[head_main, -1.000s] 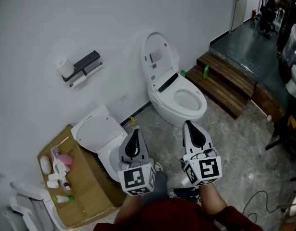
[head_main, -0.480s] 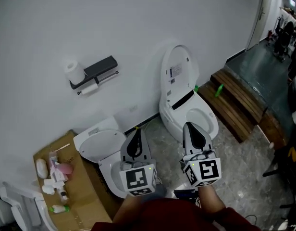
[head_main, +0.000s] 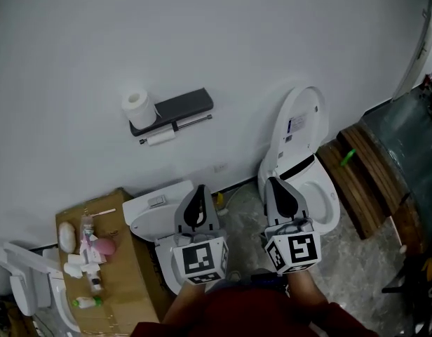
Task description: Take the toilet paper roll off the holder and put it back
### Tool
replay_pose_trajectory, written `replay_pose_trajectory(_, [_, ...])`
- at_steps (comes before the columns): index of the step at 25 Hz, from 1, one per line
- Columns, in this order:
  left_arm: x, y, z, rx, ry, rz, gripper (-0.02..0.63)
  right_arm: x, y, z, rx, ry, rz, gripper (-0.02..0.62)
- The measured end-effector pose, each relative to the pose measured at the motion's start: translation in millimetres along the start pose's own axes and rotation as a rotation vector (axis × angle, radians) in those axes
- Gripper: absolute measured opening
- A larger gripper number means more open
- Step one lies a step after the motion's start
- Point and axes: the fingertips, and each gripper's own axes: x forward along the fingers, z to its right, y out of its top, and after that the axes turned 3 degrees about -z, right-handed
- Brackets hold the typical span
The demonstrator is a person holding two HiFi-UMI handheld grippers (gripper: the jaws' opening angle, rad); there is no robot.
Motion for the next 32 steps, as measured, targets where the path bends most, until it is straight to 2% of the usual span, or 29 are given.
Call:
replay_pose_trajectory(8, [76.1,-7.0,-49.6,0.01,0.143,-0.016,0.015,110.8,-21.1,8.6,0.026,0.138,-0.029,0.018])
replay_pose_trajectory(13, [130.7,-2.0,-58.9,0.011,0.231,-0.01,0.015,176.7,-24.4,27.9,0.038,0.226,-0.044,0.018])
replay_pose_trajectory(17, [175.1,9.7,-66.5,-0.021,0.304,0.008,0.015,229.9,-23.3,41.2,0.039,0.307,-0.053,0.018])
replay_pose_trajectory(21, [208.3,13.0,-74.4,0.007,0.386,0.008,0.015,271.4,-22.1,56.2,0.045,0.383,-0.054,0.018])
replay_pose_trajectory(27, [229.4,20.7,-91.4,0.021,0.506,0.008,0.015,311.7,-23.3,60.6,0.083,0.47,-0.051,0.018])
replay_pose_trajectory(32, [231.5,18.6,-112.4,0.053,0.552,-0.003,0.015,327.5,-25.8,35.8,0.083,0.536,-0.052,0.018])
